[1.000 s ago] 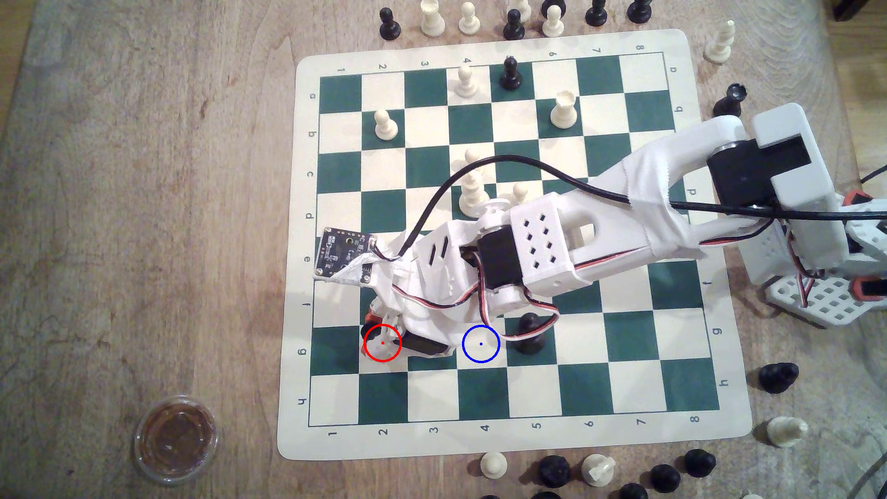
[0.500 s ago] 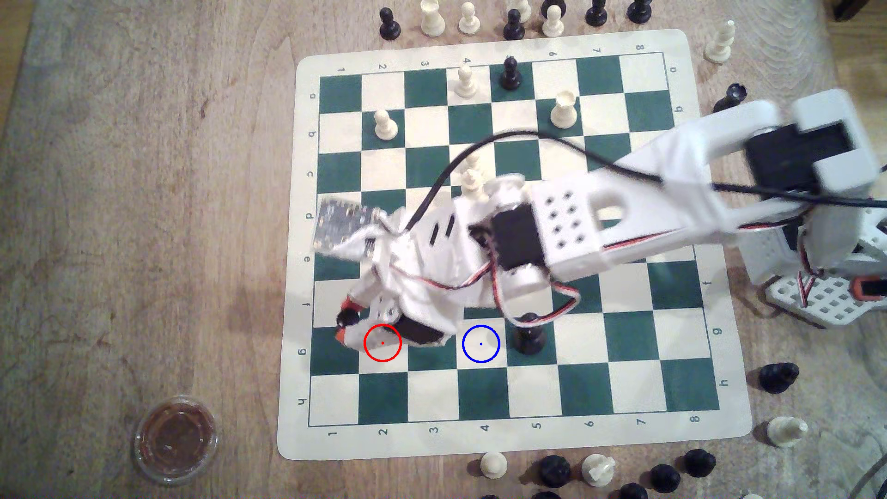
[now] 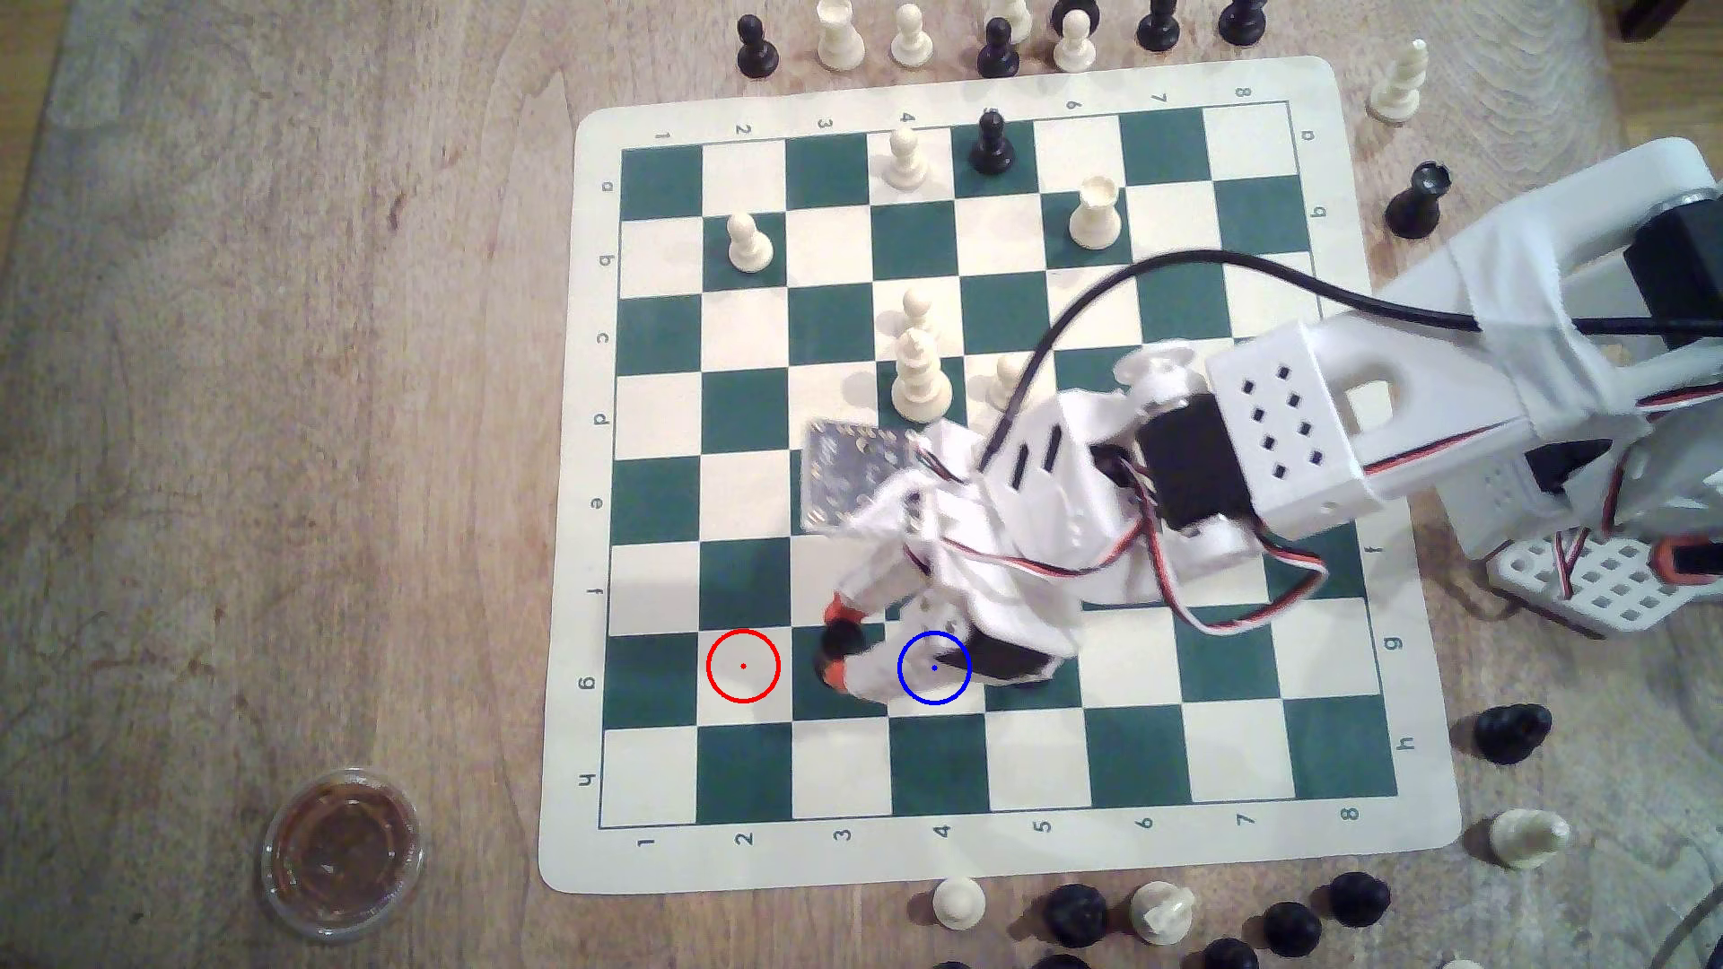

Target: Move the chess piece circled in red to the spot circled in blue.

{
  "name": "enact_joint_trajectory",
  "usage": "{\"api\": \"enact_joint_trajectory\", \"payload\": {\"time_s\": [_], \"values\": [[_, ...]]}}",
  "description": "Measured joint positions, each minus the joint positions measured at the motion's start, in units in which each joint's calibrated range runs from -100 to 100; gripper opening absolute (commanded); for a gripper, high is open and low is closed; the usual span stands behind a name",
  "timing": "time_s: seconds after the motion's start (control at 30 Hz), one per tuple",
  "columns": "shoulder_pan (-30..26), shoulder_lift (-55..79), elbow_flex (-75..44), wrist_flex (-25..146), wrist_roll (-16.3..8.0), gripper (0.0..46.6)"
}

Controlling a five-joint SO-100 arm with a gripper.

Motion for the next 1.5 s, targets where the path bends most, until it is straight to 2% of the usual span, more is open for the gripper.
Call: {"api": "enact_joint_trajectory", "payload": {"time_s": [0.33,1.0,1.17,1.3,1.33,1.47,1.5], "values": [[-0.9,-1.8,9.0,-4.0,0.0,1.3],[-0.9,-1.8,11.6,-4.9,0.0,1.5],[-0.9,-1.8,11.6,-4.9,0.7,2.0],[-0.7,-1.8,11.6,-4.9,1.1,4.5],[-0.5,-1.8,11.6,-4.9,1.1,7.7],[-0.1,-1.8,11.6,-4.9,1.1,14.3],[-0.1,-1.8,11.6,-4.9,1.2,14.7]]}}
